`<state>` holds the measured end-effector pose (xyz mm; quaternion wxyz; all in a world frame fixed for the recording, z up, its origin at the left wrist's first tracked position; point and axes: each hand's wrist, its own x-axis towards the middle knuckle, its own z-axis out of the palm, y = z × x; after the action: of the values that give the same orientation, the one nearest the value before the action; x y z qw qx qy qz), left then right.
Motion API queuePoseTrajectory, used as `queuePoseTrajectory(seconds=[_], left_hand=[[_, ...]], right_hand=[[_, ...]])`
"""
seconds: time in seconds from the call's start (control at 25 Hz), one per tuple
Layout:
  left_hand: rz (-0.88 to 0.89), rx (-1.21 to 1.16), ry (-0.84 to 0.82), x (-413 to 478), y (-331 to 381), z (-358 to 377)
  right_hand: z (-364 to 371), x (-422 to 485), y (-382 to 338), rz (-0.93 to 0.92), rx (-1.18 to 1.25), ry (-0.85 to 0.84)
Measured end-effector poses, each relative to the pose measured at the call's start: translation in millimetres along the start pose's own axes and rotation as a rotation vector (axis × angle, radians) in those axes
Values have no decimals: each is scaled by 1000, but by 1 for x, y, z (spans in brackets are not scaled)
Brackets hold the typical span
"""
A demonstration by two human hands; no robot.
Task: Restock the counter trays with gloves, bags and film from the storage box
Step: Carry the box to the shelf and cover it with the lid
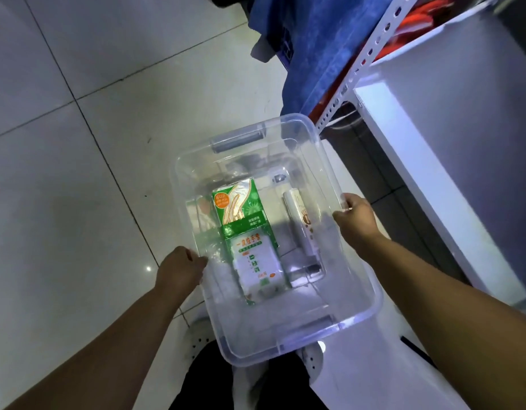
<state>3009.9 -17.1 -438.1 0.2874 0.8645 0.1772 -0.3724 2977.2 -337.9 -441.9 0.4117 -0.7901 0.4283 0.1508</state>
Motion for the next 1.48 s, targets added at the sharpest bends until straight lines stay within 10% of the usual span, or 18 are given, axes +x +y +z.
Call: queuePoseTrajectory(seconds=[0.44,0.8,1.12,1.28,1.48], left_hand=[[96,193,26,-32,23,-7],[614,316,-58,-162,175,-16],[911,352,-209,-249,236,17],[934,395,-246,-259,229,23],[900,378,-285,-251,237,38]], right_hand=[[-28,-45,0,-56,-56,57],[-193,-242,0,-211,-226,585],[-255,-275,8,152,-29,1083],[-268,-246,13,459,208,927],[-250,-207,23,412,242,595]])
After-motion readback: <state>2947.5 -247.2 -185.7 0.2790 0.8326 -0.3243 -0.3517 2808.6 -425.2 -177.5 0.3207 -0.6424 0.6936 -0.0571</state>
